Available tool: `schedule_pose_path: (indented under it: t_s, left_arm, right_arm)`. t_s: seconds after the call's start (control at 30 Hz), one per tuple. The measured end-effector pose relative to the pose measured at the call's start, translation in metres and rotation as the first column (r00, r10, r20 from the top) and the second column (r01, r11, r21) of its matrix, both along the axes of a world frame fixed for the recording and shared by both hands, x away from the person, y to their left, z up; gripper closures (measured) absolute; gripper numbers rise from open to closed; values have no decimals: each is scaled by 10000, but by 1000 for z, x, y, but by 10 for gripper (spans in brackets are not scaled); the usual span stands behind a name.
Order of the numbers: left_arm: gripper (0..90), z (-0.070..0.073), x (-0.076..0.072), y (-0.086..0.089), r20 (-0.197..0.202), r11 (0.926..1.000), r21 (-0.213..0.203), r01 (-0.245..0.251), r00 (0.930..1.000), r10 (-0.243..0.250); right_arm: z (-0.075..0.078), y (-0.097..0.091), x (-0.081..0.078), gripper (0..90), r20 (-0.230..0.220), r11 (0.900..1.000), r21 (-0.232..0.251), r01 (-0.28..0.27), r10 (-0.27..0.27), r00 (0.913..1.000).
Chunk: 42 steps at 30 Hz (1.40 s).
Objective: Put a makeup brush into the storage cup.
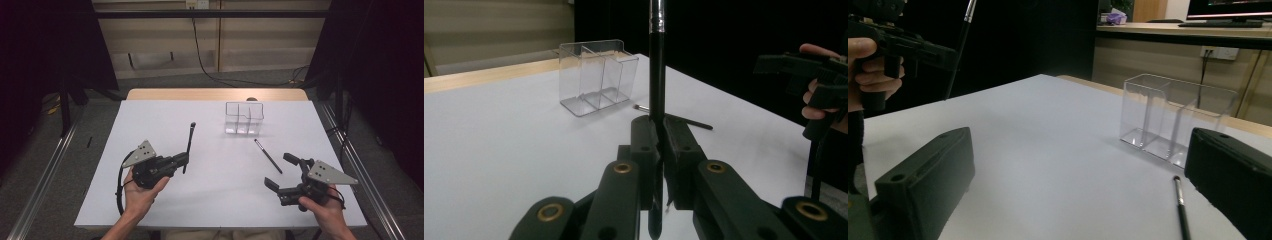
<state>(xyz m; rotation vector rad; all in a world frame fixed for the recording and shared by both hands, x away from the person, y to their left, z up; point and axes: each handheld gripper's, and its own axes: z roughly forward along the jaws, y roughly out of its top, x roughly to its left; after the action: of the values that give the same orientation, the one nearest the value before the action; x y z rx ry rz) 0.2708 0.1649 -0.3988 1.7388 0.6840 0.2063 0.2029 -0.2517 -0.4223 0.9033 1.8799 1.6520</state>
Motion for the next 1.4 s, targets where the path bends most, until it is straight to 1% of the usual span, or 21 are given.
schedule_pose_path:
  t_s: [0.03,0.07,0.17,0.23,0.3,0.37,0.47,0.5,0.57,0.73,0.8,0.87,0.9,0.93,0.97,1.07,1.1,1.13,1.17,1.37,1.4]
  left_arm:
    - [843,0,0,-1,14,9999,103,42,10000,-43]
    - [844,-2,0,-5,1,9998,107,145,9999,-145]
    - [843,-2,-1,-8,5,9998,157,150,9999,-150]
    - [844,-1,1,-12,-87,9993,81,377,9993,-376]
    - [843,1,1,-17,12,9992,153,367,9993,-367]
    - [843,1,2,-19,5,9990,96,429,9991,-429]
    - [843,1,3,-24,-62,9986,71,527,9986,-526]
    - [843,1,3,-26,73,9984,240,516,9986,-518]
    - [843,1,4,-27,130,9979,311,560,9983,-564]
    - [843,0,8,-31,26,9978,222,626,9980,-627]
    - [843,1,9,-35,132,9976,270,636,9979,-639]
    - [843,2,11,-38,108,9975,195,673,9977,-675]
    - [843,2,11,-41,124,9971,129,744,9971,-745]
    - [843,3,10,-42,149,9969,190,763,9970,-766]
    - [843,2,9,-46,226,9960,278,853,9960,-859]
    - [842,0,8,-48,224,9945,280,1013,9945,-1019]
    - [842,-1,7,-48,227,9938,321,1066,9940,-1074]
    - [842,-2,6,-49,187,9940,274,1057,9942,-1063]
    - [843,-3,5,-50,137,9946,228,1016,9947,-1019]
    - [843,-4,4,-51,154,9948,96,1015,9947,-1017]
    - [843,-5,4,-51,152,9948,94,1019,9947,-1020]
  right_arm:
    - [0,0,0,0,0,10000,0,0,0,10000]
    - [1,5,4,0,-112,9999,131,-57,58,9999]
    - [3,10,7,0,-200,9995,278,-158,163,9997]
    - [6,14,10,0,-202,9991,347,-244,251,9995]
    - [10,21,15,0,-318,9974,619,-368,388,9987]
    - [11,23,16,0,-341,9969,651,-441,464,9983]
    - [15,31,21,0,-272,9959,581,-690,707,9971]
    - [16,35,24,0,-259,9952,596,-771,787,9966]
    - [16,36,25,0,-262,9949,595,-812,829,9962]
    - [19,48,33,0,-291,9928,482,-1100,1114,9933]
    - [21,55,37,5,-307,9898,471,-1346,1362,9902]
    - [22,58,38,12,-293,9884,485,-1439,1454,9889]
    - [23,63,41,22,-323,9857,428,-1630,1645,9859]
    - [23,63,41,22,-323,9857,428,-1630,1645,9859]
    - [25,66,42,22,-365,9843,274,-1746,1755,9838]
    - [28,69,44,24,-435,9832,141,-1823,1827,9822]
    - [30,72,46,34,-327,9817,189,-1895,1901,9812]
    - [30,72,46,34,-327,9817,189,-1895,1901,9812]
    - [32,75,49,54,-348,9787,179,-2046,2051,9781]
    - [38,86,54,80,-241,9725,168,-2322,2326,9723]
    - [39,90,56,117,-197,9694,103,-2452,2454,9692]
